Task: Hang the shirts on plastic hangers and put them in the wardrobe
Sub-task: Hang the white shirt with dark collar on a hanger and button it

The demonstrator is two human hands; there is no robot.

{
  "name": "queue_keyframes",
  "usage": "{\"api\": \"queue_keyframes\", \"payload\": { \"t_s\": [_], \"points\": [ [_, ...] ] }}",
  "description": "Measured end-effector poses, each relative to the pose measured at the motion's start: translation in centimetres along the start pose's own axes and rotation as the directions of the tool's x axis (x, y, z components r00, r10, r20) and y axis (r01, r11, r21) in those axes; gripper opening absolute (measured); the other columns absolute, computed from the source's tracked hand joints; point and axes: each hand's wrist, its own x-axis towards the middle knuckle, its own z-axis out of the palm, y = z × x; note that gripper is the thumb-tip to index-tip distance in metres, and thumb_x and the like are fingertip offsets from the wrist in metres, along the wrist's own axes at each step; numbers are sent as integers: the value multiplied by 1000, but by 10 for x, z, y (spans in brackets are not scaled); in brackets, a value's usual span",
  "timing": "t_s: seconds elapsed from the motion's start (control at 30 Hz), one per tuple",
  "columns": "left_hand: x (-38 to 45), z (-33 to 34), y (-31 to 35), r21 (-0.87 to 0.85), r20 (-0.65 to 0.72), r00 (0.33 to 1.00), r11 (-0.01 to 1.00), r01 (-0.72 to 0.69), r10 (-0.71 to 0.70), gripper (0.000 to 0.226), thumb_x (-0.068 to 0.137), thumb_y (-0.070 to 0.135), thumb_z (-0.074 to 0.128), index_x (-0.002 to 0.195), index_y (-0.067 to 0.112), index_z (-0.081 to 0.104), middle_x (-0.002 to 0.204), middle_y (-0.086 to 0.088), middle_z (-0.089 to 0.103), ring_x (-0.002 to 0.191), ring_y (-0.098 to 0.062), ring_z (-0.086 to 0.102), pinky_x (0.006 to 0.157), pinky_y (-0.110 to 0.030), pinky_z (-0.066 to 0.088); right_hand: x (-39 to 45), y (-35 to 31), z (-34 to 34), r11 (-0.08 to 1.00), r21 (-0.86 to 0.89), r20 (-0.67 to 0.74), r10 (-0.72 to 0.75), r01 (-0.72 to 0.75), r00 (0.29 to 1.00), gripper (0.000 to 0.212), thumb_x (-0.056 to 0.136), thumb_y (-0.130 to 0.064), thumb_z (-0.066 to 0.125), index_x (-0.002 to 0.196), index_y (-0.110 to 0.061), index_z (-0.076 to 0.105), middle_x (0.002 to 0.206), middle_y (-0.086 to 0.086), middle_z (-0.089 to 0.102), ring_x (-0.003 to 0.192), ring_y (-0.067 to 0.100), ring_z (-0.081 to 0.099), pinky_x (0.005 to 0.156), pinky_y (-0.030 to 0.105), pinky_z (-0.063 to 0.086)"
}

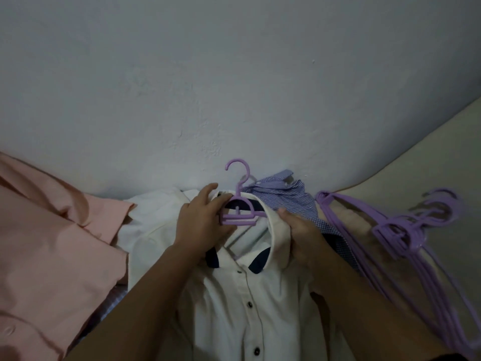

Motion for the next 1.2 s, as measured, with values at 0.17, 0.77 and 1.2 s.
{"api": "queue_keyframes", "payload": {
  "t_s": [0.17,0.77,1.2],
  "points": [
    [8,-72,33,-43,-149,987,997,-61,54,67,63,49,78,123,22,63,137,-9,51,86,-18,67,68,-37,56,-57,-71,17,992,55,124,-118,112,985,16,87,-19,64,96,-5,67,90,13,70,79,22,67,73,33,55],
    [-33,-375,146,80,-591,802,996,-48,86,73,72,50,77,137,33,49,144,-4,40,109,-22,59,89,-46,45,-318,-262,20,539,-464,37,-781,703,623,34,91,-23,60,122,-10,62,114,1,63,100,9,55,88,18,38],
    [-75,-448,171,-78,-611,791,997,-22,-30,77,70,46,80,138,36,47,146,-1,33,116,-21,54,99,-47,44,-411,-278,9,727,95,64,-686,680,725,20,86,-10,64,105,-14,60,92,2,63,81,15,58,65,25,46]
  ]
}}
